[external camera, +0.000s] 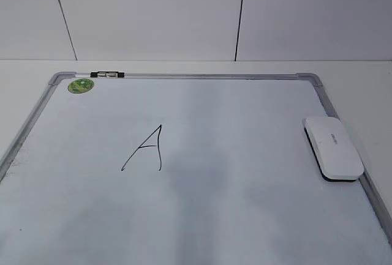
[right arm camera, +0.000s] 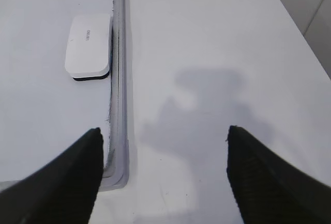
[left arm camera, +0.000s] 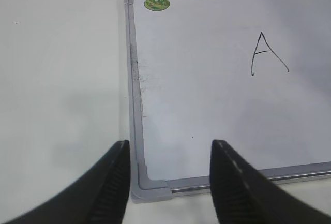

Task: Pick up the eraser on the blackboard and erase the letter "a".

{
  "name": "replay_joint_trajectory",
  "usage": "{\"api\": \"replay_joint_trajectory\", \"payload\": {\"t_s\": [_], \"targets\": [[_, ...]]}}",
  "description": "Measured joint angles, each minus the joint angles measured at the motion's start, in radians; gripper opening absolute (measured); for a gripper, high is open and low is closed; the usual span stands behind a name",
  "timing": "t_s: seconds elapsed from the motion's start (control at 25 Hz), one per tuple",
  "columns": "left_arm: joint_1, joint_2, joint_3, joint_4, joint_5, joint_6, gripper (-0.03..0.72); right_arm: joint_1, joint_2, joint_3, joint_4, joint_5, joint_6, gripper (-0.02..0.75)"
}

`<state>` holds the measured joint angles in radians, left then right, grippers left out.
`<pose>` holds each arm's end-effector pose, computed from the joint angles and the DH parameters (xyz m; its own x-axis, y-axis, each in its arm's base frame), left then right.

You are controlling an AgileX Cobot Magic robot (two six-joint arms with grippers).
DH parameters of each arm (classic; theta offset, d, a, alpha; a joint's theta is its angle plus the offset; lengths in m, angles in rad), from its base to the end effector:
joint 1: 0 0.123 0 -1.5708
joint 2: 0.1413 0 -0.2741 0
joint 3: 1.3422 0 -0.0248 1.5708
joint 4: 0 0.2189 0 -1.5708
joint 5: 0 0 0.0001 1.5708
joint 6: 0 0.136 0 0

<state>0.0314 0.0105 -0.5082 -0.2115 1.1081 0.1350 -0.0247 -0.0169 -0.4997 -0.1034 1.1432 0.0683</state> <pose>0.0149 -0.0251 0.2402 -0.4858 0.0235 -0.8737 0.1519 0.9867 -0.0580 0.0101 -0.0130 0.2323 -0.5088 0.0378 -0.8600 0.1182 0.9926 -0.0263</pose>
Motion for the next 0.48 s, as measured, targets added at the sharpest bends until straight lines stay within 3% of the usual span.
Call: {"api": "replay_joint_trajectory", "payload": {"t_s": [0.48], "targets": [[0.0, 0.0, 0.0, 0.0, 0.0, 0.0, 0.371, 0.0, 0.0, 0.0, 0.0, 0.0, 0.0, 0.592]]}}
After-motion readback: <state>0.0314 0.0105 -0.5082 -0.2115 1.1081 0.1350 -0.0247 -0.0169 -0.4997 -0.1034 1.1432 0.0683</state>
